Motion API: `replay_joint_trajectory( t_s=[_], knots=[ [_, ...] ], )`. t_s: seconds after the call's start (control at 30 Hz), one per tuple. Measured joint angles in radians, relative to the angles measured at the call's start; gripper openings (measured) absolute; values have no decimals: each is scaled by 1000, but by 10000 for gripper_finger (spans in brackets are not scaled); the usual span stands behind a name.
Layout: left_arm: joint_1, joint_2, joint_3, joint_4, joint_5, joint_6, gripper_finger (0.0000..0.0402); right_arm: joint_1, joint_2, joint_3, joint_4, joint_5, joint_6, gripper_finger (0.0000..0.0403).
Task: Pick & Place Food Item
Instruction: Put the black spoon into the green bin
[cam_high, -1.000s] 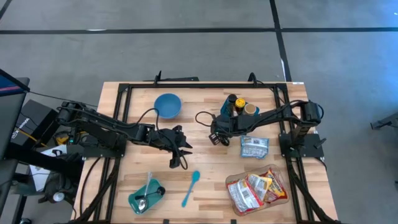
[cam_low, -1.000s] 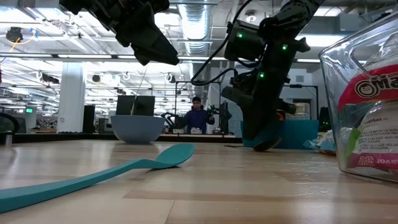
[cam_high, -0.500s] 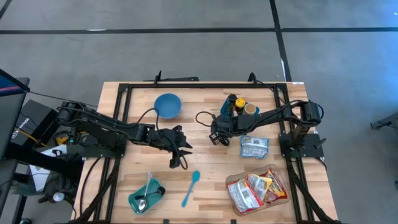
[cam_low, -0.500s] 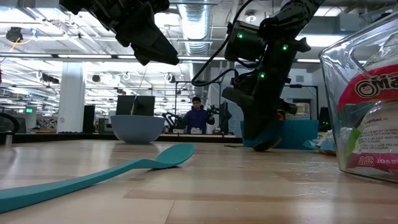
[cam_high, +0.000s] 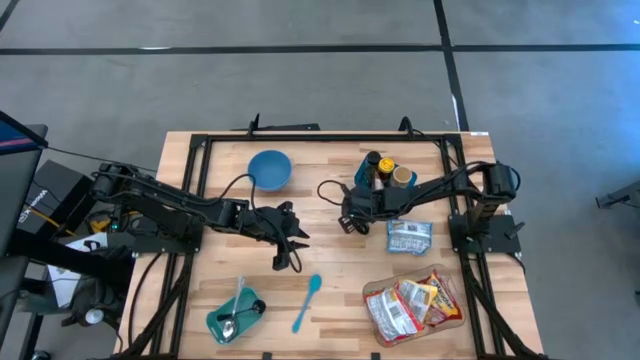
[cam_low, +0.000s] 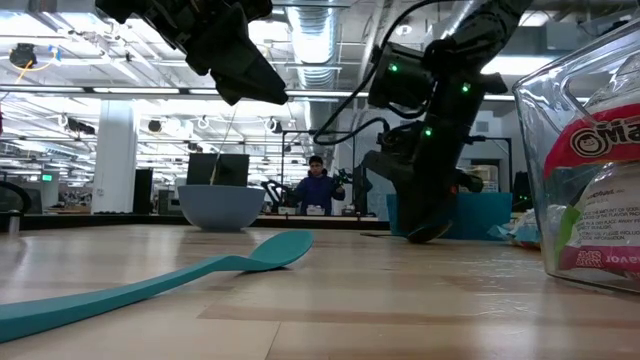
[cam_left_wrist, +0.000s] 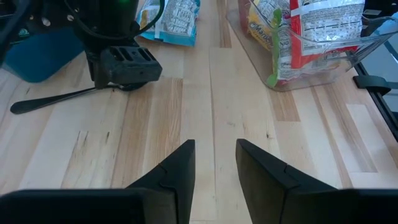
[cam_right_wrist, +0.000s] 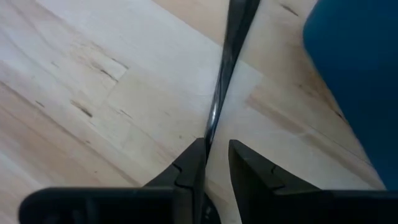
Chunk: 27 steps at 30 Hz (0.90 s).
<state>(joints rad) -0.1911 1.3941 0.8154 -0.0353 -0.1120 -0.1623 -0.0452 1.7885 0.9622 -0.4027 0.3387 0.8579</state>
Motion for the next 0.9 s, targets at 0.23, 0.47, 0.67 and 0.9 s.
replay_joint_trajectory(
  t_s=[0.23,0.47,0.67,0.9],
  knots=[
    [0,0,0,15,0,0,111,14,0,0,31,3,0,66],
    [0,0,0,16,0,0,111,25,0,0,30,3,8,66],
    [0,0,0,16,0,0,111,23,0,0,27,13,7,66],
    [0,0,0,16,0,0,111,21,0,0,33,11,18,66]
  ],
)
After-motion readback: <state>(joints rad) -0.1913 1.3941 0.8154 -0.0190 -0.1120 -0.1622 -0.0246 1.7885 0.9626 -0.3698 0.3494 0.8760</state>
